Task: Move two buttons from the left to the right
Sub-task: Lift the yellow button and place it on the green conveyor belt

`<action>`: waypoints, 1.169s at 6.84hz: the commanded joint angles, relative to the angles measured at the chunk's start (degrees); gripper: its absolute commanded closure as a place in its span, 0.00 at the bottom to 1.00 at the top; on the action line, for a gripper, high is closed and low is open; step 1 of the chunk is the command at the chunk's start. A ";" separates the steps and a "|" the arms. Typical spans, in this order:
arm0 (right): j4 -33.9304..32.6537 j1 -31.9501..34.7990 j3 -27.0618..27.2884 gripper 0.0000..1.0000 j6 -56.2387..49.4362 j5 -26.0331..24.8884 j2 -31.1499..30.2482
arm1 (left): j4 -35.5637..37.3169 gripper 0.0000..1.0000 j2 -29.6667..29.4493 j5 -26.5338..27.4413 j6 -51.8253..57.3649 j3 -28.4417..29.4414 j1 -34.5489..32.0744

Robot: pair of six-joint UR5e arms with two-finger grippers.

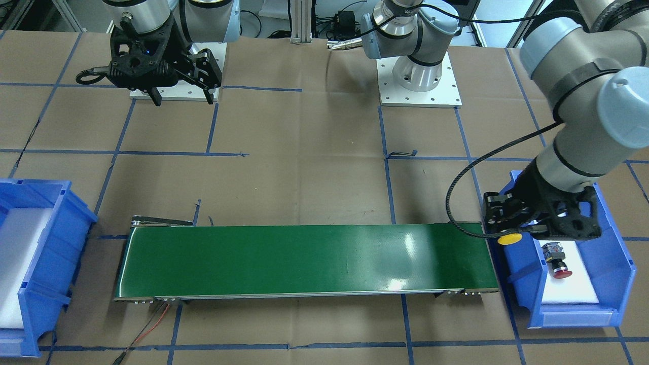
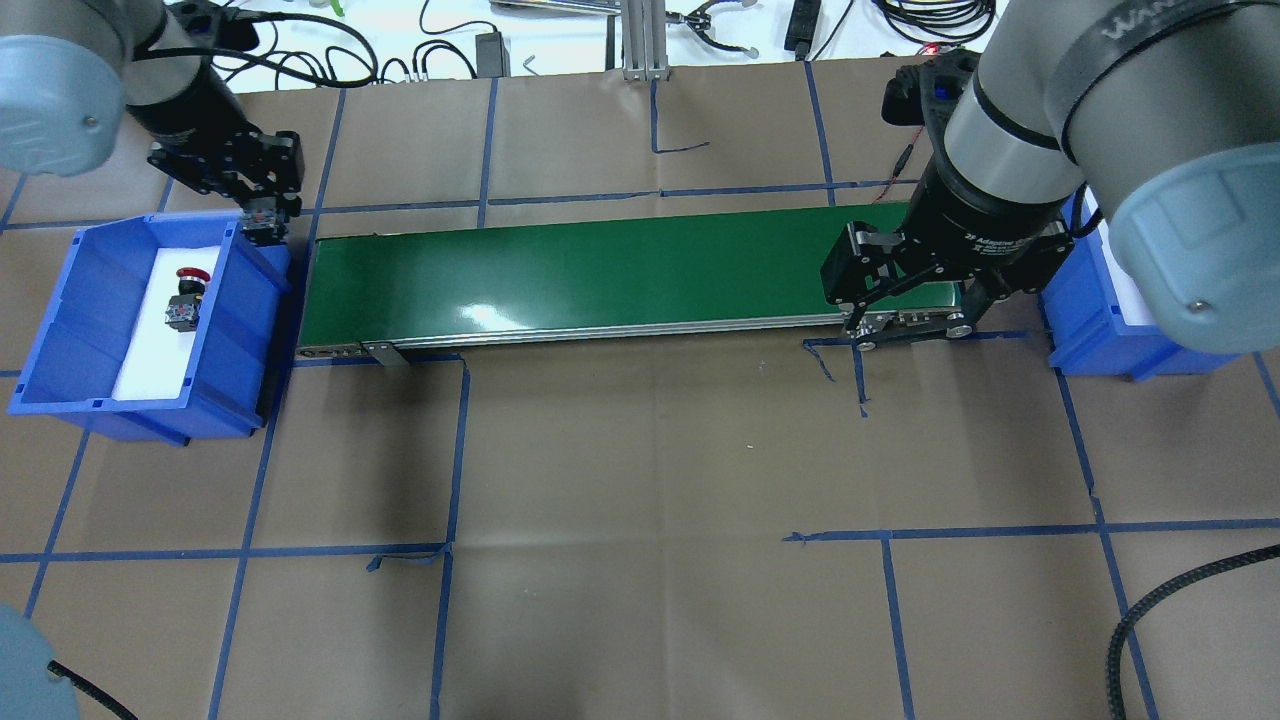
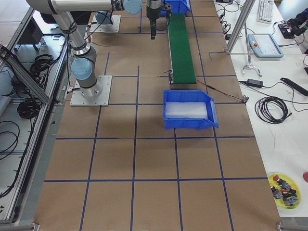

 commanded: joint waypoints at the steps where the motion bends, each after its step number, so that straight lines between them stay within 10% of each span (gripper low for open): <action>1: 0.00 0.00 0.12 0.00 -0.02 -0.14 0.00 | 1.83 0.94 -4.60 -0.17 -2.56 -0.72 -2.71; 7: -0.09 0.00 0.21 0.00 -0.02 -0.14 0.09 | 14.75 0.89 -11.04 -0.17 -3.53 -4.84 -4.91; 8: -0.09 0.00 0.21 0.00 -0.02 -0.05 0.09 | 14.85 0.42 -10.86 -0.17 -3.62 -5.11 -5.00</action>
